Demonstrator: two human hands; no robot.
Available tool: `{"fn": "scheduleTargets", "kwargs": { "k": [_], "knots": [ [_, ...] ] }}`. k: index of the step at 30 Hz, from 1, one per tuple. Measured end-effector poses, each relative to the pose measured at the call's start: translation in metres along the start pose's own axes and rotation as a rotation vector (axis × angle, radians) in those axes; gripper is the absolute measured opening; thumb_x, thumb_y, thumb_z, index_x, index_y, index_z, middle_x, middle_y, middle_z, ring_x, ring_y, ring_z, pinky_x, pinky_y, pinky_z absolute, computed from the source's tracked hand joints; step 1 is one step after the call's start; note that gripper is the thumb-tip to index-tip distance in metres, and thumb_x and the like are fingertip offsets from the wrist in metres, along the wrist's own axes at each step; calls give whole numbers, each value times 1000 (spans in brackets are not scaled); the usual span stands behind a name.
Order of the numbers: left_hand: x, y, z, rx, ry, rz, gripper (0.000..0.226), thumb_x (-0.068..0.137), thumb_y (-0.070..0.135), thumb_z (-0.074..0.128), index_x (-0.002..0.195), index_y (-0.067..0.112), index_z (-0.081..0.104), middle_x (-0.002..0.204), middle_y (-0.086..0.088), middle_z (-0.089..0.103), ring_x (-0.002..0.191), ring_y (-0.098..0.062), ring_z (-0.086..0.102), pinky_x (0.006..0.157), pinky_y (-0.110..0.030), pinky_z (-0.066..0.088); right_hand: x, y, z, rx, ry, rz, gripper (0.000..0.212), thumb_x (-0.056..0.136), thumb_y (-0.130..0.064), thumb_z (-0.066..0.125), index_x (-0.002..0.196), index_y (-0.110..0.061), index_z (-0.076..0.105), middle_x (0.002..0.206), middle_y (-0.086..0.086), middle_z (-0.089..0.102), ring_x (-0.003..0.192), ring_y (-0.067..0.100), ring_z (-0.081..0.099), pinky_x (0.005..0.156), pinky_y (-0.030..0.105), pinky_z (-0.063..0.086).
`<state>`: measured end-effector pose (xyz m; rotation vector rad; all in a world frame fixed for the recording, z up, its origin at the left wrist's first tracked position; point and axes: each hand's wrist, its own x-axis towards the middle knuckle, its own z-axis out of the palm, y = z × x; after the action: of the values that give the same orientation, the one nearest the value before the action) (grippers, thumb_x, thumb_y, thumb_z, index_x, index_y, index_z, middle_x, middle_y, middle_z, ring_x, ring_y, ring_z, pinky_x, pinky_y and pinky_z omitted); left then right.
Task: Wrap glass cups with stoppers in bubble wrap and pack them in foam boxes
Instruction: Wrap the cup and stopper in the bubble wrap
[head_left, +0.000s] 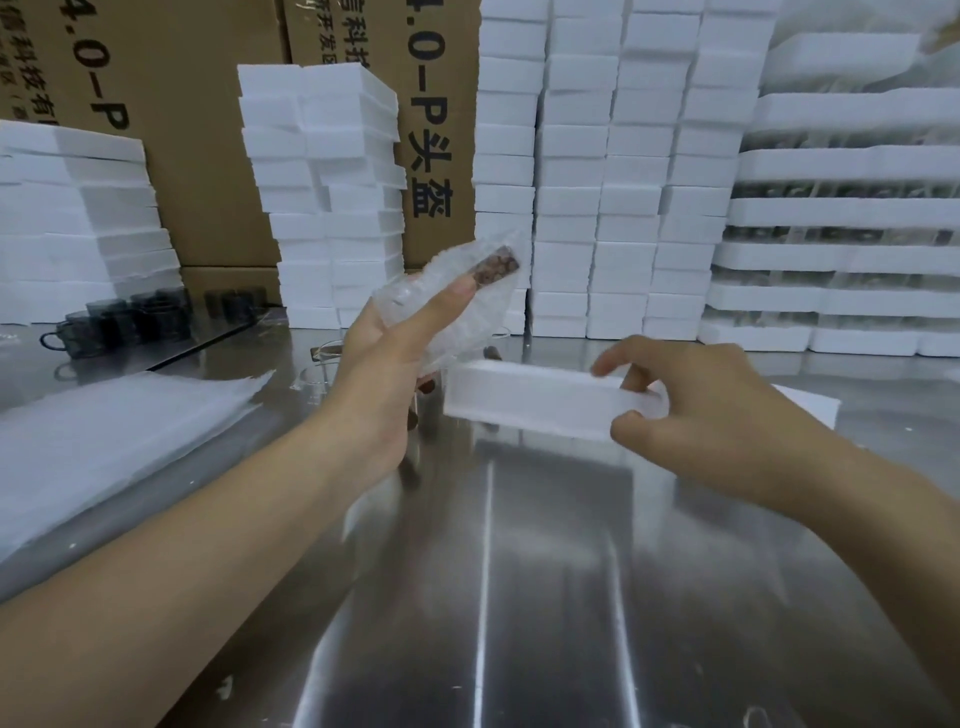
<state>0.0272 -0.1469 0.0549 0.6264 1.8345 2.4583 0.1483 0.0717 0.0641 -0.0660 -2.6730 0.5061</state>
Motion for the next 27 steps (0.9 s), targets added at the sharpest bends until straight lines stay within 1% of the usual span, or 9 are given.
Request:
{"fn": "scheduleTargets", "kwargs": {
  "k": [2, 6, 8, 10, 11, 14, 18, 24, 27],
  "knots": [
    [1, -1, 1, -18, -27, 12, 70, 75, 53, 89, 138, 34, 64, 124, 7, 79, 112, -14, 76, 99, -36, 51, -2, -2, -1, 9, -73, -12, 18, 83, -31, 62, 99, -39, 66, 94, -16, 69, 90, 9, 57, 63, 21, 45],
    [-2, -10, 4, 153, -44, 40, 74, 57, 58, 97, 121, 40, 65, 124, 3, 76, 111, -17, 75, 88, -33, 58, -4, -4, -2, -63, -211, -44, 7, 81, -26, 66, 86, -28, 64, 90, -7, 68, 72, 7, 54, 59, 15, 36],
    [-4, -18, 5, 387, -71, 105, 76, 55, 53, 104, 117, 39, 62, 121, 10, 70, 106, -5, 70, 85, -22, 58, -6, -5, 0, -105, -278, -60, 10, 79, -26, 69, 85, -27, 62, 87, -4, 67, 73, 11, 53, 61, 17, 33],
    [-7, -25, 6, 620, -102, 160, 72, 59, 50, 104, 114, 39, 59, 115, 23, 61, 97, 12, 60, 71, -7, 47, -7, -6, 2, -132, -322, -68, 14, 77, -27, 71, 86, -27, 62, 88, -6, 66, 77, 13, 56, 62, 19, 31],
    [-9, -28, 6, 708, -115, 175, 70, 61, 52, 102, 113, 40, 57, 114, 26, 59, 96, 13, 56, 67, -9, 42, -7, -6, 3, -136, -336, -68, 15, 76, -27, 72, 87, -28, 62, 89, -7, 66, 79, 12, 57, 62, 20, 33],
    [-11, -37, 6, 848, -166, 241, 67, 65, 61, 96, 116, 47, 55, 116, 28, 61, 103, 6, 57, 74, -19, 40, -8, -8, 3, -112, -368, -66, 18, 73, -26, 74, 87, -32, 64, 90, -9, 67, 86, 13, 61, 69, 27, 45],
    [-11, -43, 8, 881, -216, 254, 71, 72, 73, 87, 132, 49, 56, 129, 28, 60, 115, 0, 56, 87, -11, 38, -7, -9, 2, -79, -384, -83, 18, 73, -25, 75, 85, -32, 64, 89, -6, 67, 89, 17, 62, 80, 38, 54],
    [-12, -44, 6, 916, -282, 186, 70, 75, 82, 75, 129, 51, 46, 127, 31, 54, 115, 11, 51, 85, -14, 38, -5, -2, -1, -28, -404, -52, 17, 74, -24, 76, 84, -33, 66, 91, -7, 67, 86, 15, 63, 72, 31, 51],
    [-10, -36, 5, 969, -308, 166, 79, 64, 92, 66, 128, 49, 47, 127, 29, 55, 112, 6, 54, 84, -15, 40, -4, 0, -1, -28, -399, -38, 17, 74, -24, 76, 86, -32, 68, 92, -9, 67, 85, 12, 63, 71, 28, 49]
  ]
}}
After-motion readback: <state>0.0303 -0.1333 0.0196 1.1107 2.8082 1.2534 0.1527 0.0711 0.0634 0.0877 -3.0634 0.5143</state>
